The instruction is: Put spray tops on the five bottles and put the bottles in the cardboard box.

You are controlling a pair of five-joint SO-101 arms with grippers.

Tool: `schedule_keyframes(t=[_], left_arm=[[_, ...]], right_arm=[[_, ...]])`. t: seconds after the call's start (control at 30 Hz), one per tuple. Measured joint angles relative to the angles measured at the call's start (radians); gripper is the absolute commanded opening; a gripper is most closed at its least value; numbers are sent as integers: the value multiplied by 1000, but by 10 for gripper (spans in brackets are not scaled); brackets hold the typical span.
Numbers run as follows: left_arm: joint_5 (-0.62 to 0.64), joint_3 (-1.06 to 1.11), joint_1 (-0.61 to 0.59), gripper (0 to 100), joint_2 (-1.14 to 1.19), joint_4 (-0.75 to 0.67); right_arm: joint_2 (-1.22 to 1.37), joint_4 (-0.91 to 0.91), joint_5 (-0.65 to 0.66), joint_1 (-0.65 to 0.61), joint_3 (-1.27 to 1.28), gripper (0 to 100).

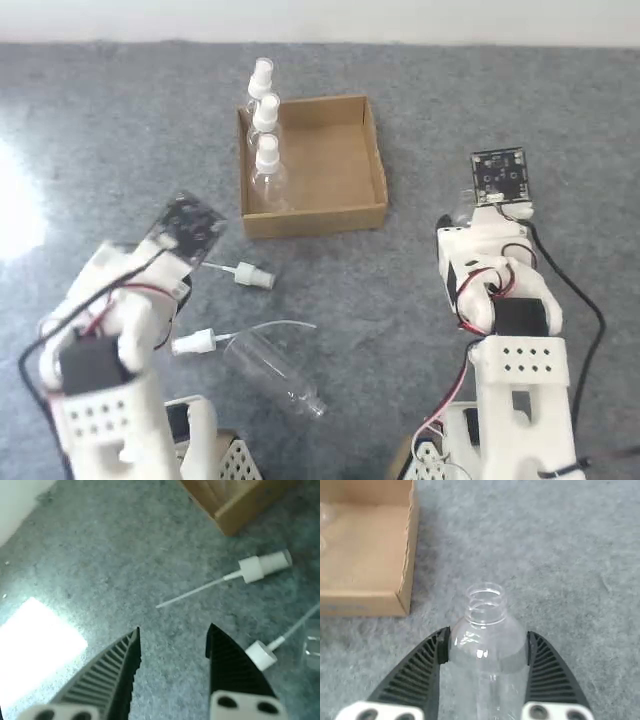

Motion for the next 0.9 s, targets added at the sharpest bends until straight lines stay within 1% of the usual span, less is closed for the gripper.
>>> schedule_keyframes(t=[0.23, 0.33, 0.47, 0.57, 0.7, 0.9], left_arm=[[-170, -175, 91, 191, 331, 152], [-265, -238, 118, 164, 483, 187], [-364, -302, 155, 158, 675, 196], [-407, -345, 184, 158, 778, 196], [-450, -382, 227, 158, 859, 196], [-459, -399, 293, 159, 939, 195]], right_arm=[[0, -11, -26, -5, 3, 104], [0, -14, -26, -6, 3, 104], [0, -14, -26, -6, 3, 104], [0, -14, -26, -6, 3, 104], [0, -14, -26, -6, 3, 104], [0, -14, -26, -6, 3, 104]])
